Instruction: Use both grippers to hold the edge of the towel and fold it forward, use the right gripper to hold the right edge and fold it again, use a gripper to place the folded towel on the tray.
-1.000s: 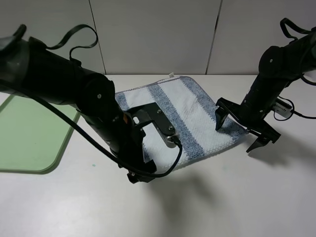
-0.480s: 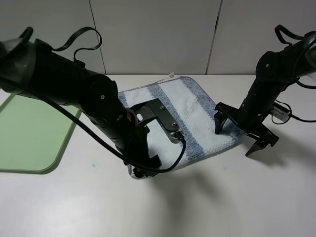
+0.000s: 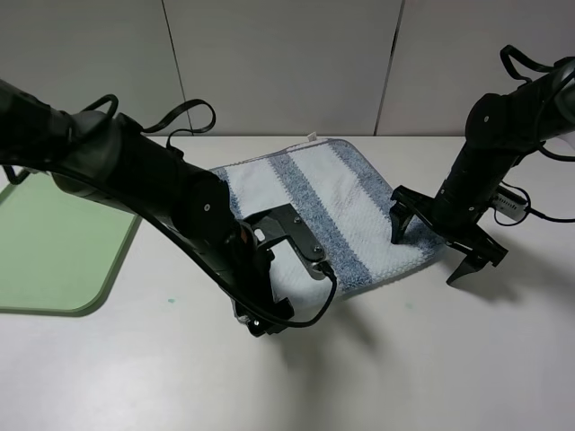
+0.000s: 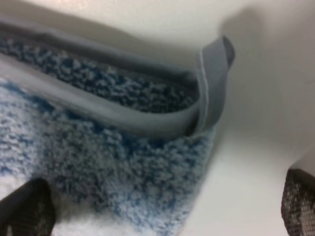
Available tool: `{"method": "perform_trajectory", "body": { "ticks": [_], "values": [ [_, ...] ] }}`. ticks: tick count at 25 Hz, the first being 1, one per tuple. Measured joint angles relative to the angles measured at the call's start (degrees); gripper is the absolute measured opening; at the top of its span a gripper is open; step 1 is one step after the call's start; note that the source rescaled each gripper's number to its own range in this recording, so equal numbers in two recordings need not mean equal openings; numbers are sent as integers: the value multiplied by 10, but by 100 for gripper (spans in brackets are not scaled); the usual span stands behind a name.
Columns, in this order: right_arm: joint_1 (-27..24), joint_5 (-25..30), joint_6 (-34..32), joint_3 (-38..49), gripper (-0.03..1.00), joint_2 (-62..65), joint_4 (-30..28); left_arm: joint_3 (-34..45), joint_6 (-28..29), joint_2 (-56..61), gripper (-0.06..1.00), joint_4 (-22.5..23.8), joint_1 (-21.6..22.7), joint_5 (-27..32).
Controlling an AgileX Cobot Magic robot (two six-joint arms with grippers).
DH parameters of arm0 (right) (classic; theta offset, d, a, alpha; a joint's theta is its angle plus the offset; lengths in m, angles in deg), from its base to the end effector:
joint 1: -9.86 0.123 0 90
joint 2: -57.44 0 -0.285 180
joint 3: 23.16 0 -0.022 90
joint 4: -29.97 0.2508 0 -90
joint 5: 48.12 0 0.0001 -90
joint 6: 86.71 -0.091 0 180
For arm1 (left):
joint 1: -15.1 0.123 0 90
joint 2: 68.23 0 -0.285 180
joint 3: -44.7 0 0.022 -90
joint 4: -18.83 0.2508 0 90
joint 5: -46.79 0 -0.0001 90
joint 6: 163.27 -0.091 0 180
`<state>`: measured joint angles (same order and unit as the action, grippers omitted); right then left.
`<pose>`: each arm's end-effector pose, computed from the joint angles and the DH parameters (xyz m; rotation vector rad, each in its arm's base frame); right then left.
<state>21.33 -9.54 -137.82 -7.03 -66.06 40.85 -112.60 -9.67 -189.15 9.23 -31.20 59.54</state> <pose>0.3311 0.0781 0.0935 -1.2621 -2.8315 -0.1851 0.2390 -0.2550 0.0954 1.4486 2.3284 -0.1949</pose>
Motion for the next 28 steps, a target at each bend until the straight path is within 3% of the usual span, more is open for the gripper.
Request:
{"method": "perform_trajectory", "body": {
  "ticks": [5, 9, 11, 14, 20, 23, 28],
  "values": [
    [0, 0, 6, 0, 100, 0, 2, -1, 0, -13, 95, 1, 0, -9],
    [0, 1, 6, 0, 97, 0, 2, -1, 0, -14, 85, 4, 0, -13],
    [0, 1, 6, 0, 88, 0, 2, -2, 0, -15, 76, 5, 0, -17],
    [0, -9, 9, 0, 65, 0, 8, -4, 0, -17, 60, 5, 0, -18],
    [2, -25, 11, -1, 4, -3, 20, -4, 0, -17, 18, 5, 0, -26],
    [2, -25, 12, -1, 0, -3, 21, -5, 0, -17, 3, 5, 0, -26],
    [2, -25, 12, -1, 0, -3, 21, -5, 0, -17, 1, 5, 0, -26]
  ]
}}
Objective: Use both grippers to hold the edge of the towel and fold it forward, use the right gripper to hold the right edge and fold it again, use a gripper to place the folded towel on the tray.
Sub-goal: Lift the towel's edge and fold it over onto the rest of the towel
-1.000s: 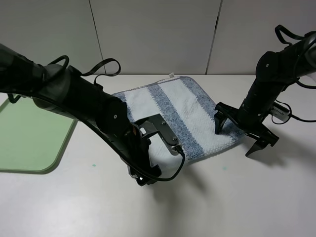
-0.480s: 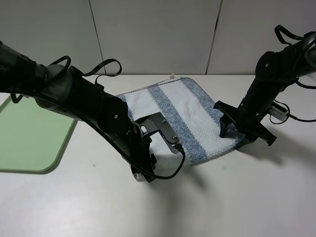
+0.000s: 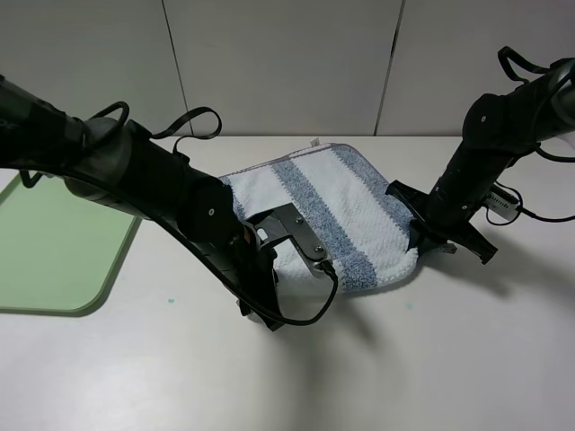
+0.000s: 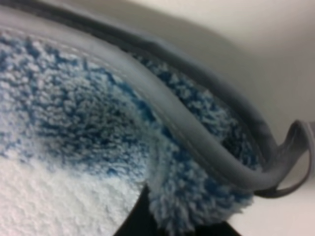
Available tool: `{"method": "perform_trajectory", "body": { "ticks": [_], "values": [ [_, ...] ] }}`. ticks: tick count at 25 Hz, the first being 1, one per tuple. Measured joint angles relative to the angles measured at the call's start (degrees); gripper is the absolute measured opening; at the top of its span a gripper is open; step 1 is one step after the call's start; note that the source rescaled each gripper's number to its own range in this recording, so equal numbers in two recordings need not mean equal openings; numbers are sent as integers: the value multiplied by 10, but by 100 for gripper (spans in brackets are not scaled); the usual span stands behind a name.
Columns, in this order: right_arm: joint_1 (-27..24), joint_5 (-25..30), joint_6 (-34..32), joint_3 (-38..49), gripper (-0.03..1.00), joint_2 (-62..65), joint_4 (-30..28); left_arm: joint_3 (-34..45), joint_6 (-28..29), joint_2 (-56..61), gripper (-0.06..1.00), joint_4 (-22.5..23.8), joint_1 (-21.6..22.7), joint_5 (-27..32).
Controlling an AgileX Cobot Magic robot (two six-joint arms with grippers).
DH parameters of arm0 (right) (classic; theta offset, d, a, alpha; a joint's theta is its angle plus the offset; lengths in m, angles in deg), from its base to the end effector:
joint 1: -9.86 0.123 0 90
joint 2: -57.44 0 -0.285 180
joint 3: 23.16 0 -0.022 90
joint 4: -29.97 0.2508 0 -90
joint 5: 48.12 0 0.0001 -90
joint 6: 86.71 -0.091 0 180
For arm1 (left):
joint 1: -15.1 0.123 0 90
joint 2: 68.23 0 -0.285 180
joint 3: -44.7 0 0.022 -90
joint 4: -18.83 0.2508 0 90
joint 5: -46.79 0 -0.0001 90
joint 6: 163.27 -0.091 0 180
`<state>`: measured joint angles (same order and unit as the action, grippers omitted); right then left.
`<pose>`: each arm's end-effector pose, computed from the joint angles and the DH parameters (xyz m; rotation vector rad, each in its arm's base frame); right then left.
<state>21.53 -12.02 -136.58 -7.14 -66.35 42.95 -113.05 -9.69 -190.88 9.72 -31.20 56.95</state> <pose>0.3350 0.0815 0.0926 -1.2804 -2.8469 -0.2446 0.2430 -0.2580 0.0880 1.4428 2.3042 -0.1873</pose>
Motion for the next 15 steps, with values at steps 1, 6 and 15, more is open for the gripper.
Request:
{"method": "perform_trajectory", "body": {
  "ticks": [1, 6, 15],
  "values": [
    [0, 0, 0, 0, 0, 1, 0, 0, 0, 0, 1, 0, 0, 0],
    [0, 7, 1, 1, 0, 16, -5, -1, 0, 12, 0, -3, 0, 27],
    [0, 74, 19, 1, 0, 64, -23, 0, 0, 59, 0, -10, -8, 93]
  ]
}}
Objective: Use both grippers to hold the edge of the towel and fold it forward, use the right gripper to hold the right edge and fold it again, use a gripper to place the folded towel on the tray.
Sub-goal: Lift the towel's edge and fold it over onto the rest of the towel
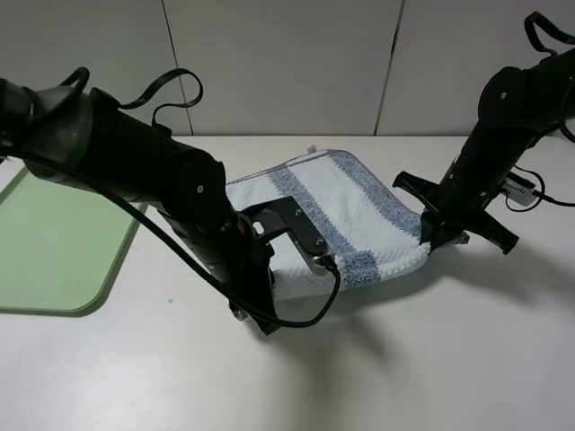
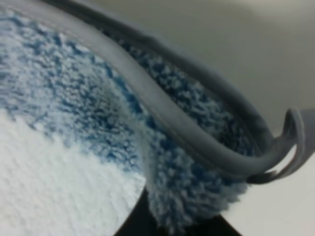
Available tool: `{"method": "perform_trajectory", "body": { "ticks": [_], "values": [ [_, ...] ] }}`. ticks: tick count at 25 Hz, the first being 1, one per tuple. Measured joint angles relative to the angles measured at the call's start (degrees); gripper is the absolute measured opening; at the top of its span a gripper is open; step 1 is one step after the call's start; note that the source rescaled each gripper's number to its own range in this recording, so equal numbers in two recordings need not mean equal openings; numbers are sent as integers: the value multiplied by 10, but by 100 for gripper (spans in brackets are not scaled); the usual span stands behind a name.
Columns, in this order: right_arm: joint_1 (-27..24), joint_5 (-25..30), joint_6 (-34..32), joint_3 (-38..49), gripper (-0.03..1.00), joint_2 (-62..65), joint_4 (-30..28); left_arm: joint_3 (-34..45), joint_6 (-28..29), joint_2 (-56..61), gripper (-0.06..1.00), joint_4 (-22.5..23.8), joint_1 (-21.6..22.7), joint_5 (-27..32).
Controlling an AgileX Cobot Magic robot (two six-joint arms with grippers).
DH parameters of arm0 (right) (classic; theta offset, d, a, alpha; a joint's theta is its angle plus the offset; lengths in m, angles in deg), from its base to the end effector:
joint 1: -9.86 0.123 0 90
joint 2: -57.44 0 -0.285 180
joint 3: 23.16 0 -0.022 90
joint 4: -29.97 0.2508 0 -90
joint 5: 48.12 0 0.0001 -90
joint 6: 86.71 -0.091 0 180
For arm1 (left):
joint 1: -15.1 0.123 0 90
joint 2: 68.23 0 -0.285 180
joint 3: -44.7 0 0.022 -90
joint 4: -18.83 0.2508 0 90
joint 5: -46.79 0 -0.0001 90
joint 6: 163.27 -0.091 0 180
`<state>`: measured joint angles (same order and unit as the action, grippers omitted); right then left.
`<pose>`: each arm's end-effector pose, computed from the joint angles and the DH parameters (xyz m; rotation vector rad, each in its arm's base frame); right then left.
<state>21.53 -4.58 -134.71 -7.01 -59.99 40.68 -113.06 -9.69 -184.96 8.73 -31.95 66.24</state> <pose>0.3241 0.0789 0.1289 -1.1637 -2.8860 -0.2173 0.2299 -0.2548 0.1184 1.4852 2.3502 -0.2181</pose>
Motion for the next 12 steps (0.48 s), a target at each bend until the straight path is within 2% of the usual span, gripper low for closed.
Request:
{"method": "perform_trajectory", "body": {
  "ticks": [12],
  "values": [
    [0, 95, 0, 0, 0, 74, -74, 0, 13, 6, 0, -12, -109, 10]
  ]
}}
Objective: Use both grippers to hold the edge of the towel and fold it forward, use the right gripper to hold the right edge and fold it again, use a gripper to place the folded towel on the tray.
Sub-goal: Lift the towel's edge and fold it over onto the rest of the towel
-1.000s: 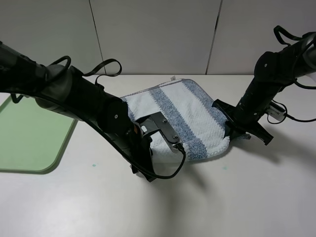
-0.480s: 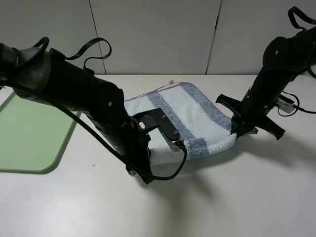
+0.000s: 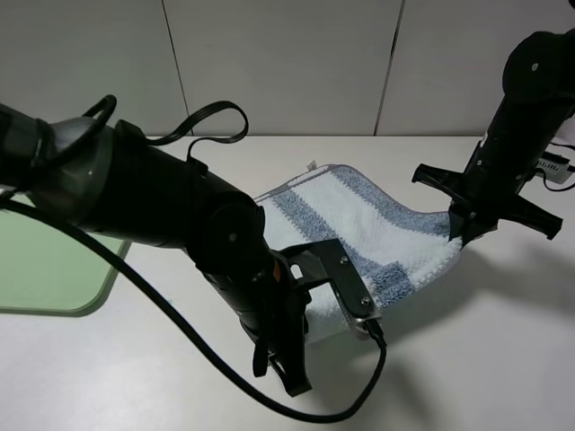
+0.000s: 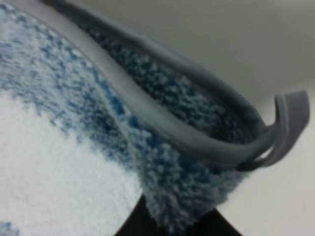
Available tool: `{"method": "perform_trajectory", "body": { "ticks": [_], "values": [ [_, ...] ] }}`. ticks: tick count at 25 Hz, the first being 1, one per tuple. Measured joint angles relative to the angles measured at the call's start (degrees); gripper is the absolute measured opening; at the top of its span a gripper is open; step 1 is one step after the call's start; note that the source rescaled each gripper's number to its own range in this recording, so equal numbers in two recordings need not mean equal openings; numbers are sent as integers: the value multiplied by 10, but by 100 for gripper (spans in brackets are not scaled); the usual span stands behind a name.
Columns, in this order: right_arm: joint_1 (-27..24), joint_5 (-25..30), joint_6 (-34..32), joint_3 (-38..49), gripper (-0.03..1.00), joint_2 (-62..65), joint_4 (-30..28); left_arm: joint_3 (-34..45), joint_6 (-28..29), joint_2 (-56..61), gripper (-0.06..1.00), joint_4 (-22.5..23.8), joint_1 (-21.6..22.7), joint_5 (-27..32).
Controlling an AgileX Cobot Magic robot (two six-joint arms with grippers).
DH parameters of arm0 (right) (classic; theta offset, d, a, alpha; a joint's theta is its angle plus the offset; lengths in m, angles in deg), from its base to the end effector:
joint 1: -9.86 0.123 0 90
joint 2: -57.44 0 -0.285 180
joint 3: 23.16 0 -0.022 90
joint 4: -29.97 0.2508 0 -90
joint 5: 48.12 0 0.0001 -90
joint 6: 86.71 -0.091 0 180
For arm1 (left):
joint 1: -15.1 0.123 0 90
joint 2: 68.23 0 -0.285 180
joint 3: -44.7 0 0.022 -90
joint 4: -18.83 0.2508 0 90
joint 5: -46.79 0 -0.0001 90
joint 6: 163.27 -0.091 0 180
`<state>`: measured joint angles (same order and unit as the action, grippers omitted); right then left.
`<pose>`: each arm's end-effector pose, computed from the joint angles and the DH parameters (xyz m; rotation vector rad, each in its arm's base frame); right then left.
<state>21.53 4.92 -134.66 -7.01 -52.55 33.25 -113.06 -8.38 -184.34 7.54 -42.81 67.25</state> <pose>0.3069 0.0676 0.1698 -1.0252 -2.9577 -0.0736 0.1763 -0.2929 0.1217 1.6708 2.2508 -0.2865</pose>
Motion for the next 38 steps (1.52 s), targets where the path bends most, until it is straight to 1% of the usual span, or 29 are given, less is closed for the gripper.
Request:
{"method": "perform_trajectory", "body": {
  "ticks": [5, 11, 16, 20, 25, 31, 38],
  "values": [
    [0, 36, 0, 0, 0, 37, -22, -2, 21, 2, 0, -2, -11, 0],
    [0, 59, 0, 0, 0, 70, -41, -2, 24, 43, 0, -3, -11, 2],
    [0, 92, 21, 0, 0, 78, -49, -17, 25, 73, 0, -2, -11, 24],
    [0, 95, 30, 0, 0, 85, -44, -33, 26, 84, 0, -1, -11, 42],
    [0, 102, 39, -20, 0, 88, -40, -35, 28, 93, 0, 5, -11, 47],
    [0, 104, 43, -68, 0, 88, -33, -35, 41, 93, 0, 35, -11, 46],
    [0, 101, 43, -80, 0, 88, -26, -38, 115, 93, 0, 101, -11, 43]
  ]
}}
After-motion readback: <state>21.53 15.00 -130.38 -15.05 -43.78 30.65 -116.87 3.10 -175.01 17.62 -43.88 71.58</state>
